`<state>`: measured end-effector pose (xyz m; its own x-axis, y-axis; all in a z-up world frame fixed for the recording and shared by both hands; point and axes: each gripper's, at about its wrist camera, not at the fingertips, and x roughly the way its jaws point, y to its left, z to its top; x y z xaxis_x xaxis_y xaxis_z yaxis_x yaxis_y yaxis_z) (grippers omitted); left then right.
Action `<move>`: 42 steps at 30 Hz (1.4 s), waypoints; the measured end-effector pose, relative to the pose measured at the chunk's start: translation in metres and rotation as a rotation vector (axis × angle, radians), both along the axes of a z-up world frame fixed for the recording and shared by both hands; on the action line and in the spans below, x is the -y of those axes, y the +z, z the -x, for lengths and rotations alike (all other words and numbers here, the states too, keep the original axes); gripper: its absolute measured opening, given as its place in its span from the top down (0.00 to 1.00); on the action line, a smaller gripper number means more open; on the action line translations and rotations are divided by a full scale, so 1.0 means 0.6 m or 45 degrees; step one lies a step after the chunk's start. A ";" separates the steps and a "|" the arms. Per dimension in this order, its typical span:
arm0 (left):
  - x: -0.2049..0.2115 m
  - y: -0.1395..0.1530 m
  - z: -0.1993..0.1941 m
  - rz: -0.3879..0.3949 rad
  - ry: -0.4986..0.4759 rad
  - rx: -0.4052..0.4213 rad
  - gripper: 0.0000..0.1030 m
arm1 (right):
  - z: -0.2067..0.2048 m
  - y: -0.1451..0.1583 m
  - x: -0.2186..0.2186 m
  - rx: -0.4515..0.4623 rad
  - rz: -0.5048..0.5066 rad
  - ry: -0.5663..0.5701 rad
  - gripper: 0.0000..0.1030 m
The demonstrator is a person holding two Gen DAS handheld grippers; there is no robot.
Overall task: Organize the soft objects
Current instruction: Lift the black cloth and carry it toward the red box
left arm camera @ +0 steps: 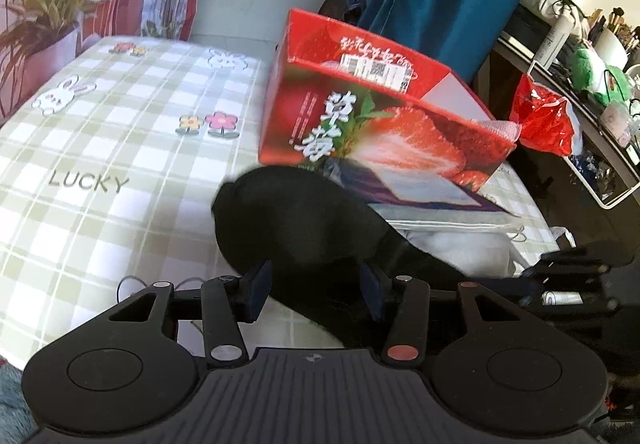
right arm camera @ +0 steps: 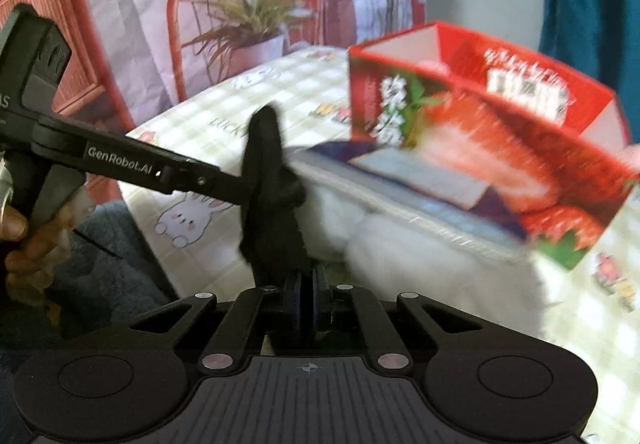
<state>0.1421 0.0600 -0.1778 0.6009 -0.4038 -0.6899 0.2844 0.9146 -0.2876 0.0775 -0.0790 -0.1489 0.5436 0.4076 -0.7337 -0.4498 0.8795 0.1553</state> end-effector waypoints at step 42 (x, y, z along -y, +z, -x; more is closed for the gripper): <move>0.030 -0.023 -0.008 -0.023 -0.082 0.132 0.87 | 0.023 0.028 0.088 0.345 0.179 -0.263 0.85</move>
